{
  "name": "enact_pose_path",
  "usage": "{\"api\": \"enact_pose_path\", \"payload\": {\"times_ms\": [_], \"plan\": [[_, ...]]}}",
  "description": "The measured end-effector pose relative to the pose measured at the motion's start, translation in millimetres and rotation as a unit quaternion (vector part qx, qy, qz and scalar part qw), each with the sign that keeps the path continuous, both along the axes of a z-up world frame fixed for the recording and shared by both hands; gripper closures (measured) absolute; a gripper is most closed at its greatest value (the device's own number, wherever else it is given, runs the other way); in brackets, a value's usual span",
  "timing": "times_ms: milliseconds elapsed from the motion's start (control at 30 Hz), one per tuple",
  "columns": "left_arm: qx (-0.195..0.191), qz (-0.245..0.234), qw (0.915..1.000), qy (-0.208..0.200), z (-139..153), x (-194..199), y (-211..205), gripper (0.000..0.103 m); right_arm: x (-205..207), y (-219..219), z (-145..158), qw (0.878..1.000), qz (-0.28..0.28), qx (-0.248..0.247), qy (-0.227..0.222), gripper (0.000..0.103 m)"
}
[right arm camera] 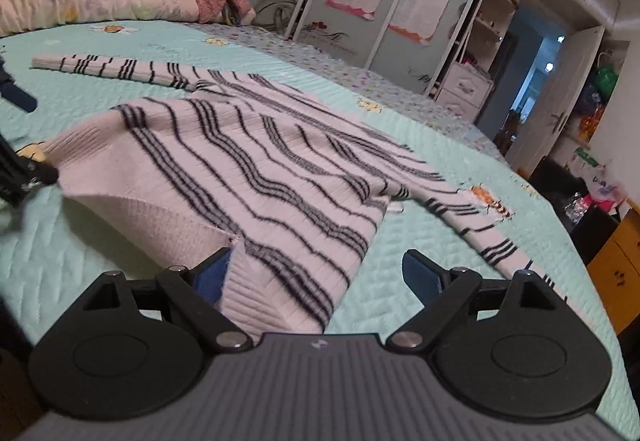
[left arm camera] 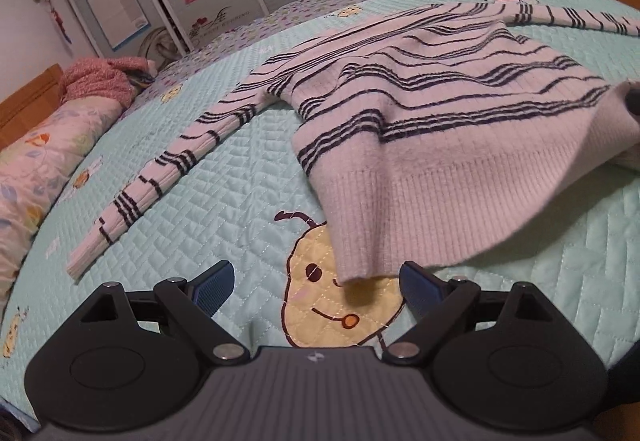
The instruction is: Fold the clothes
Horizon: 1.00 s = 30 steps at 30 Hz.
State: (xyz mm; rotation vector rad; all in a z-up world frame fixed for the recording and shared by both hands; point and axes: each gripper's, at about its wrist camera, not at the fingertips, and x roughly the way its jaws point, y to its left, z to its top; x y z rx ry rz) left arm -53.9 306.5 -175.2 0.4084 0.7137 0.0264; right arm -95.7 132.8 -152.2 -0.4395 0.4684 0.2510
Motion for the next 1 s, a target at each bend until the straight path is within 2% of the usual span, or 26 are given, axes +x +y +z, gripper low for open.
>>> {"api": "enact_pose_path", "payload": {"times_ms": [233,333,433,467,567,633,700,733,800,867,933,1000], "plan": [[-0.002,0.013,0.9999,0.006,1,4,-3,0.010,-22,9,-17,0.998,0.034,-0.060,0.002,0.012],[0.006,0.012,0.9999,0.006,0,2,-5,0.010,-28,18,-25,0.991,0.055,-0.117,-0.013,0.012],[0.012,0.010,0.9999,0.006,1,0,-7,0.010,-35,31,-34,0.979,0.088,-0.182,-0.028,0.014],[0.013,0.011,0.9998,0.007,2,0,-7,0.010,-38,34,-35,0.975,0.096,-0.196,-0.035,0.017],[0.012,0.012,0.9998,0.006,2,-1,-7,0.010,-44,35,-31,0.973,0.115,-0.195,-0.037,0.042],[0.013,0.010,0.9998,0.004,2,-3,-9,0.010,-42,32,-25,0.978,0.112,-0.176,-0.028,0.056],[0.015,0.005,0.9999,0.000,2,-5,-11,0.010,-36,28,-17,0.983,0.104,-0.149,-0.019,0.092],[0.015,0.002,0.9999,-0.002,2,-6,-12,0.010,-33,25,-10,0.987,0.098,-0.125,-0.017,0.093],[0.008,-0.006,0.9999,-0.010,5,-10,-14,0.010,-28,15,14,0.995,0.086,-0.046,-0.015,0.093],[-0.001,-0.017,0.9997,-0.020,9,-14,-17,0.010,-19,2,40,0.996,0.072,0.046,-0.005,0.094],[-0.011,-0.029,0.9991,-0.029,13,-18,-20,0.010,-3,-14,63,0.988,0.053,0.147,0.020,0.094],[-0.014,-0.039,0.9985,-0.037,14,-21,-24,0.010,18,-31,79,0.969,0.040,0.239,0.054,0.097]]}}
